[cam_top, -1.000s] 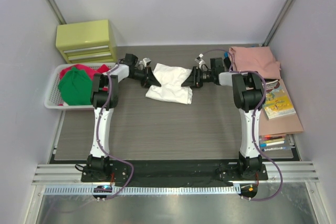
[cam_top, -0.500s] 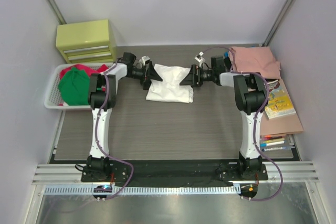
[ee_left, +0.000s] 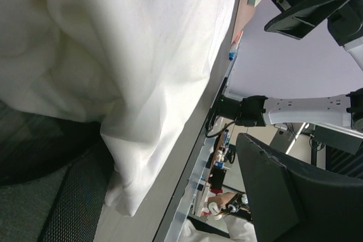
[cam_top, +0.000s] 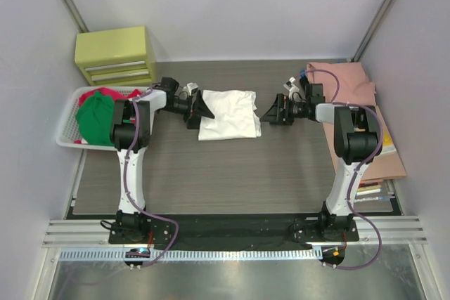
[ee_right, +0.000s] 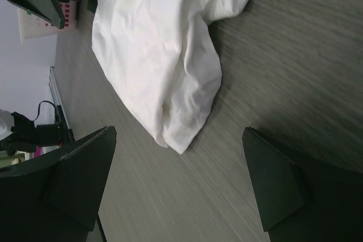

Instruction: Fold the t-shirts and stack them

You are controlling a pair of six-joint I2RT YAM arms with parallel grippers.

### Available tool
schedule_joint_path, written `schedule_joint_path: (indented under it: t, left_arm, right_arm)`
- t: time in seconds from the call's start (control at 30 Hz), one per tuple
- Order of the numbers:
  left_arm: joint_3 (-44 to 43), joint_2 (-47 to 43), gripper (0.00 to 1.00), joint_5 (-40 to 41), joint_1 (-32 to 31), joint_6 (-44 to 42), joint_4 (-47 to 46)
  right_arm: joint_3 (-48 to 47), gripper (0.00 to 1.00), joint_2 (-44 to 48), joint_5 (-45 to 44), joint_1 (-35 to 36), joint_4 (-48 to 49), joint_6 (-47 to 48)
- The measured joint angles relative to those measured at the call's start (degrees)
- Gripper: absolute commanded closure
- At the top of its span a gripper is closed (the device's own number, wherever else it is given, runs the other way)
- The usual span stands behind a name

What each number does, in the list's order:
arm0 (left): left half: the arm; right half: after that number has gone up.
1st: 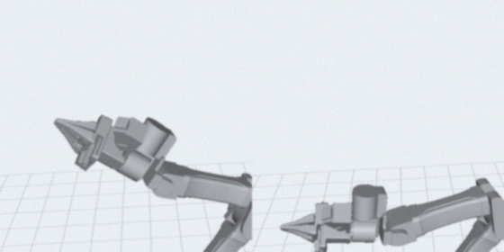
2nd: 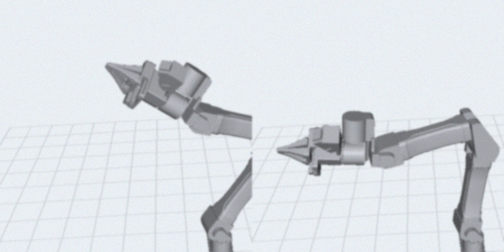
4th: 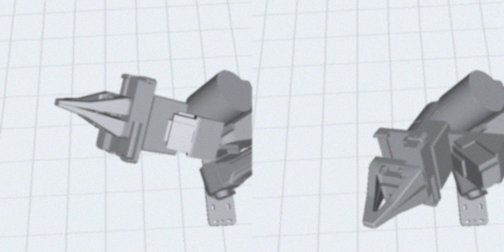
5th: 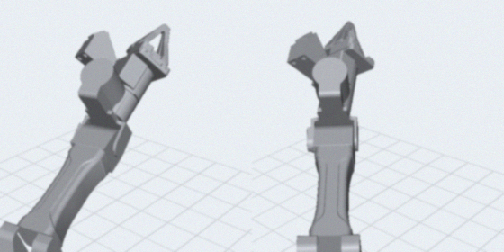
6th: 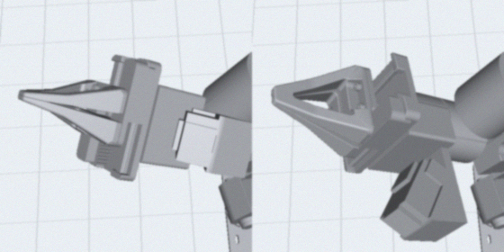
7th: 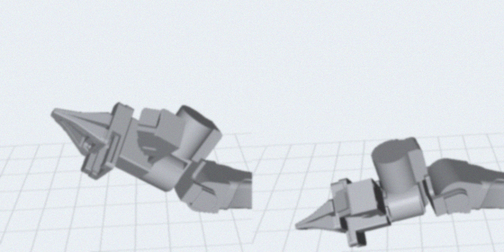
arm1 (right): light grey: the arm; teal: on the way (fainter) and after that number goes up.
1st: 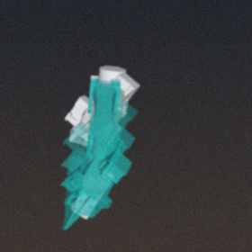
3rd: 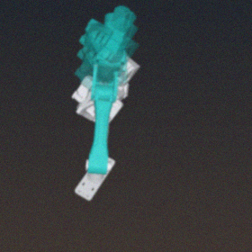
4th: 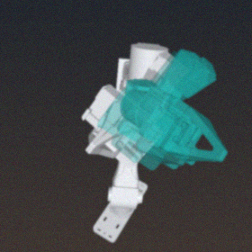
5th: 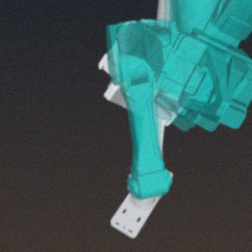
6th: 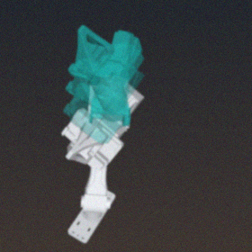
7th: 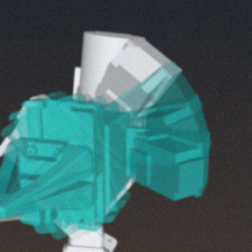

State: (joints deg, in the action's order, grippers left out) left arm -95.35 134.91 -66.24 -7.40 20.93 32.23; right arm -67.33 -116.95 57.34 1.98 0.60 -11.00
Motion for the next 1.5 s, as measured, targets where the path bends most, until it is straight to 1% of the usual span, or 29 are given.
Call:
schedule_joint_path:
  t: [0.07, 0.17, 0.23, 0.3, 0.43, 0.57, 0.6, 0.63, 0.7, 0.77, 0.8, 0.87, 0.97, 1.1, 1.2, 1.27, 1.3, 1.33, 1.43, 1.5]
  left_arm:
    - [1.4, -0.9, 0.13, 0.3, 0.0, -0.5, 0.0]
    - [3.6, -2.5, 0.13, 1.2, -0.1, -1.9, 0.9]
    - [4.5, -4.0, 0.13, 3.1, -0.6, -3.4, 1.7]
    - [4.9, -6.0, 0.13, 7.4, -1.3, -5.0, 3.1]
    - [3.4, -10.1, 0.13, 23.0, -3.5, -8.6, 5.0]
    - [1.0, -12.6, 0.11, 43.9, -7.0, -10.9, 4.9]
    - [0.7, -13.0, 0.1, 50.9, -8.0, -11.0, 4.1]
    - [0.7, -13.5, 0.07, 56.4, -8.9, -11.3, 3.3]
    - [1.8, -14.8, 0.05, 66.4, -10.3, -12.4, 0.8]
    - [5.2, -18.1, 0.05, 74.3, -11.0, -13.5, -3.8]
    - [7.6, -20.5, 0.05, 76.9, -11.0, -14.1, -6.0]
    - [11.7, -25.2, 0.05, 80.2, -10.8, -14.7, -9.0]
    - [17.8, -34.7, 0.05, 83.7, -10.6, -16.1, -13.9]
    - [23.7, -48.6, 0.04, 86.4, -10.6, -21.6, -20.5]
    - [26.2, -59.3, 0.02, 87.5, -10.6, -26.5, -23.0]
    - [26.0, -64.9, 0.01, 87.0, -10.3, -28.3, -22.1]
    - [25.3, -68.1, 0.01, 86.1, -9.8, -28.9, -20.1]
    - [24.6, -70.2, 0.01, 85.3, -9.4, -29.0, -18.6]
    - [21.0, -77.0, 0.01, 80.2, -7.6, -29.1, -10.3]
    - [20.2, -81.9, 0.01, 76.5, -6.1, -29.1, -5.6]
  right_arm:
    - [2.3, 0.0, 2.7, -1.6, -0.2, -2.3, 1.8]
    - [6.0, 0.0, 7.7, -3.6, -0.2, -7.5, 5.5]
    - [8.6, 0.0, 11.9, -4.9, -0.2, -10.7, 8.5]
    - [9.6, 0.0, 14.3, -5.1, -0.2, -12.4, 10.1]
    - [10.8, 0.0, 17.0, -5.2, -0.2, -14.7, 12.4]
    - [11.1, 0.0, 17.0, -5.4, -0.2, -15.9, 12.9]
    - [11.2, 0.0, 17.0, -5.4, -0.2, -16.1, 12.9]
    - [11.3, 0.0, 17.0, -5.7, -0.2, -16.1, 12.9]
    - [11.6, 0.0, 17.0, -6.3, -0.2, -15.8, 12.9]
    - [12.3, 0.0, 17.3, -7.8, -0.2, -15.6, 13.3]
    - [13.0, 0.0, 17.9, -9.1, -0.2, -15.1, 13.5]
    - [15.0, 0.0, 20.5, -12.4, -0.2, -14.2, 14.1]
    - [19.2, 0.0, 29.3, -19.9, -0.1, -11.6, 14.8]
    - [22.5, 0.0, 43.8, -31.2, 0.6, -6.1, 15.4]
    - [22.6, 0.0, 50.6, -38.8, 2.4, -1.0, 16.2]
    - [22.3, 0.0, 51.6, -41.5, 4.5, 0.4, 17.0]
    - [21.6, 0.0, 50.9, -41.4, 5.5, 0.3, 17.1]
    - [21.0, 0.0, 49.9, -40.5, 6.0, 0.2, 17.1]
    - [17.5, 0.0, 44.4, -34.8, 7.2, -3.1, 16.0]
    - [16.3, 0.0, 41.7, -33.9, 8.6, -5.2, 15.9]
